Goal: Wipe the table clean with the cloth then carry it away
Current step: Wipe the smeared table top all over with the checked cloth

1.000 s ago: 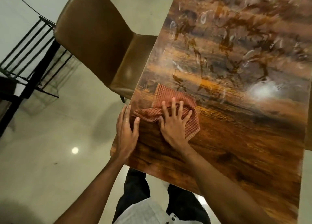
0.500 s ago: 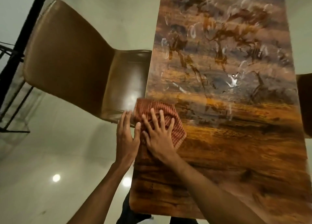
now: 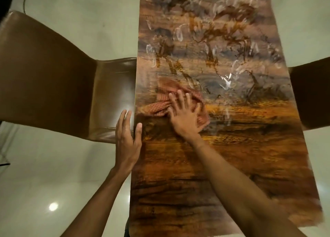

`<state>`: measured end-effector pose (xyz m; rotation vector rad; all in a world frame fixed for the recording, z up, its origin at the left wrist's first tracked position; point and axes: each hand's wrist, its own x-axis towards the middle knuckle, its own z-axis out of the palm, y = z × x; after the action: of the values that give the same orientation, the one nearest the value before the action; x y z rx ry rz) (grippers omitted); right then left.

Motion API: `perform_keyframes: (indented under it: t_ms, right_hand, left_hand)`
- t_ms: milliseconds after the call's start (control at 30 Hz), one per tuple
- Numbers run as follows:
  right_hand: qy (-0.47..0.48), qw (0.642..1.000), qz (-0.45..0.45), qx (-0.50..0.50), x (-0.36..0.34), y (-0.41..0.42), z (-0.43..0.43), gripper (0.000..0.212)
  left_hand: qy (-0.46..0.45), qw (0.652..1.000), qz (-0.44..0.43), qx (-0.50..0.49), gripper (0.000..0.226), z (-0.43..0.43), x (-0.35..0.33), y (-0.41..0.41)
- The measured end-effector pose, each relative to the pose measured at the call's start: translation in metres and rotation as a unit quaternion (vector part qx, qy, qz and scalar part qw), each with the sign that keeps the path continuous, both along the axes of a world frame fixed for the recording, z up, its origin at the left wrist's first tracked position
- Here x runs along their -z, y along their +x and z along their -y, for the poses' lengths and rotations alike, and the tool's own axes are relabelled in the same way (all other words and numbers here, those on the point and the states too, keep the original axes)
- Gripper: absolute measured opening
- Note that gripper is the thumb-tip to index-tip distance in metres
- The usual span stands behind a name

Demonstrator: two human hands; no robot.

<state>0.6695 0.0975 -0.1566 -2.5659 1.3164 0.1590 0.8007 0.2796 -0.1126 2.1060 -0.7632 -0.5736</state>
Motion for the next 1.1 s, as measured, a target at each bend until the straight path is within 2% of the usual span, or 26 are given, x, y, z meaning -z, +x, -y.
perform_keyframes:
  t_ms: [67, 133, 200, 300, 367, 467, 533, 567, 600, 667, 767, 833, 867, 900, 1033, 1100]
  right_hand:
    - [0.004, 0.993, -0.02, 0.114, -0.004, -0.025, 0.034, 0.063]
    - [0.002, 0.989, -0.029, 0.143, -0.004, -0.031, 0.034, 0.069]
    - [0.003, 0.998, -0.004, 0.07, -0.004, -0.021, -0.004, 0.071]
    - [-0.004, 0.994, 0.036, -0.107, 0.008, -0.037, -0.062, 0.064]
    - [-0.017, 0.99, 0.059, -0.129, 0.011, -0.074, -0.042, 0.061]
    - [-0.034, 0.999, 0.019, -0.006, 0.011, -0.162, 0.033, 0.061]
    - [-0.034, 0.997, 0.002, 0.076, 0.006, -0.206, 0.071, 0.062]
    - [-0.022, 0.992, 0.012, 0.121, 0.002, -0.25, 0.092, 0.063]
    - [-0.016, 0.991, 0.01, 0.131, -0.001, -0.253, 0.09, 0.063]
    - [-0.008, 0.996, 0.015, 0.088, -0.002, -0.226, 0.057, 0.062]
    - [0.024, 0.994, 0.044, -0.092, 0.002, -0.203, 0.004, 0.063]
    - [0.038, 0.984, 0.057, -0.164, 0.003, -0.205, 0.007, 0.064]
    - [0.024, 0.984, 0.067, -0.164, 0.005, -0.214, 0.028, 0.063]
    - [0.011, 0.987, 0.068, -0.142, 0.003, -0.226, 0.054, 0.062]
    - [-0.01, 0.998, 0.039, 0.056, -0.002, -0.31, 0.18, 0.061]
    - [0.001, 0.993, 0.037, 0.117, -0.008, -0.337, 0.205, 0.061]
  left_hand:
    - [-0.003, 1.0, 0.01, 0.004, 0.063, 0.006, -0.001, -0.006]
    - [-0.007, 1.0, 0.01, 0.002, 0.063, 0.012, -0.004, -0.017]
    - [-0.005, 1.0, 0.02, 0.005, 0.061, 0.018, -0.011, -0.033]
    - [0.007, 0.999, 0.051, 0.015, 0.057, 0.026, -0.016, -0.06]
    - [0.022, 0.997, 0.071, 0.006, 0.057, 0.032, -0.019, -0.081]
    - [0.026, 0.995, 0.1, -0.012, 0.057, 0.044, -0.025, -0.127]
    - [0.019, 0.997, 0.08, -0.008, 0.055, 0.044, -0.025, -0.143]
    - [0.023, 0.996, 0.081, 0.002, 0.056, 0.063, -0.026, -0.182]
    - [0.03, 0.996, 0.078, 0.007, 0.057, 0.066, -0.024, -0.193]
    - [0.046, 0.996, 0.081, 0.012, 0.056, 0.071, -0.023, -0.21]
    - [0.04, 0.994, 0.096, 0.026, 0.056, 0.101, -0.023, -0.249]
    - [0.036, 0.994, 0.099, 0.024, 0.058, 0.112, -0.024, -0.258]
    - [0.039, 0.994, 0.099, 0.023, 0.057, 0.116, -0.024, -0.262]
    - [0.044, 0.993, 0.103, 0.025, 0.056, 0.118, -0.024, -0.263]
    - [0.047, 0.993, 0.105, 0.032, 0.056, 0.119, -0.021, -0.276]
    - [0.043, 0.994, 0.094, 0.029, 0.056, 0.118, -0.017, -0.283]
